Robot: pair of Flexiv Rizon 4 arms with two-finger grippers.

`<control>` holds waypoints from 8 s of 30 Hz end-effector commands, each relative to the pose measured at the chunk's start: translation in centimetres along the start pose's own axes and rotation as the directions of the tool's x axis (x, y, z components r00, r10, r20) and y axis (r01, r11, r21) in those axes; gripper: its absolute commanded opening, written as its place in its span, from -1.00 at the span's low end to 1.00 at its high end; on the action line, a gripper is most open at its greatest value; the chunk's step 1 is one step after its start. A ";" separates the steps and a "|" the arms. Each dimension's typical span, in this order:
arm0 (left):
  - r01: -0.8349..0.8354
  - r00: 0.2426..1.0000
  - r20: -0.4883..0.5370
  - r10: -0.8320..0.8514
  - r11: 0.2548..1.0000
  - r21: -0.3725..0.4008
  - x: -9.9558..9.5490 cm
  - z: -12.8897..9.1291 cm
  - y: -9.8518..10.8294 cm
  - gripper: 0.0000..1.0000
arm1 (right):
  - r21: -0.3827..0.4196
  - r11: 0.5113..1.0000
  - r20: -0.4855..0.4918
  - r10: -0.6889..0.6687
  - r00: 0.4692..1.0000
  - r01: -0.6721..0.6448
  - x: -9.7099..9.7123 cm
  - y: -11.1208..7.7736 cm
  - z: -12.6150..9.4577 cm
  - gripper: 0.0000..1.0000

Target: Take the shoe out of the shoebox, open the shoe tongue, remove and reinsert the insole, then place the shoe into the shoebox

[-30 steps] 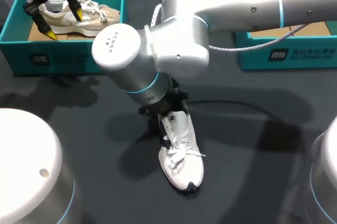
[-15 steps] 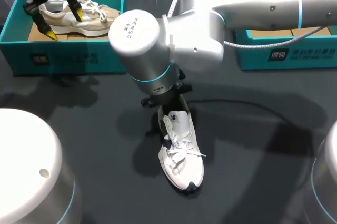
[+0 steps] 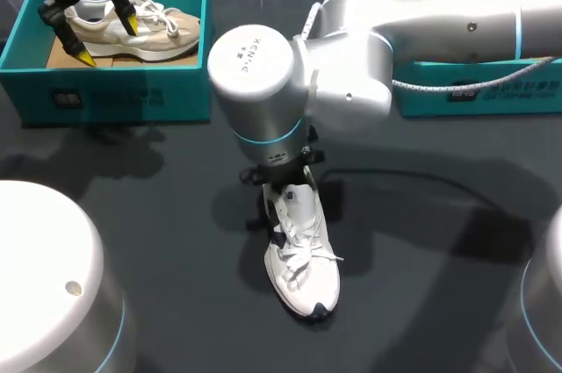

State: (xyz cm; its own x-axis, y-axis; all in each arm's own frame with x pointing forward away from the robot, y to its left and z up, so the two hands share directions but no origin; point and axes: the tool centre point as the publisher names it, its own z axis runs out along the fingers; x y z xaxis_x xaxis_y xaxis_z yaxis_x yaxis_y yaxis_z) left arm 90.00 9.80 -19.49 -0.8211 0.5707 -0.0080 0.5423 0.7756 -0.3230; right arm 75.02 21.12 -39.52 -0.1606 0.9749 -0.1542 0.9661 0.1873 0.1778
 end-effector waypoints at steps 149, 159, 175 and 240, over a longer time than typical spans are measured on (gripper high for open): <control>-0.001 1.000 -0.002 0.001 1.000 -0.003 0.0 0.0 0.0 1.00 | 0.014 1.000 -0.131 0.015 0.991 -0.013 -1.0 -5.6 -6.6 -0.41; -0.001 1.000 -0.002 0.001 1.000 -0.003 0.0 0.0 0.0 1.00 | -0.034 0.999 -0.078 -0.040 0.996 0.038 -0.8 -4.8 -9.0 -0.44; -0.001 1.000 -0.002 0.001 1.000 -0.003 0.0 0.0 0.0 1.00 | -0.015 0.992 -0.205 -0.127 0.970 0.127 -0.8 -2.5 -4.5 -0.43; -0.001 1.000 -0.002 0.001 1.000 -0.003 0.0 0.0 0.0 1.00 | -0.106 0.140 0.003 -0.990 0.142 0.984 -0.5 6.1 -8.9 1.00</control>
State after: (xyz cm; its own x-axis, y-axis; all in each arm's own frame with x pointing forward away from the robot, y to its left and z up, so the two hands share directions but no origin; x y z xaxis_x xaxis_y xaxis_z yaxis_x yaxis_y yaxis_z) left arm 89.99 9.80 -19.47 -0.8211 0.5707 -0.0078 0.5423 0.7758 -0.3226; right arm 78.72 22.84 -28.85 -0.9774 -0.0449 -0.2066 -0.0398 0.9988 -0.0289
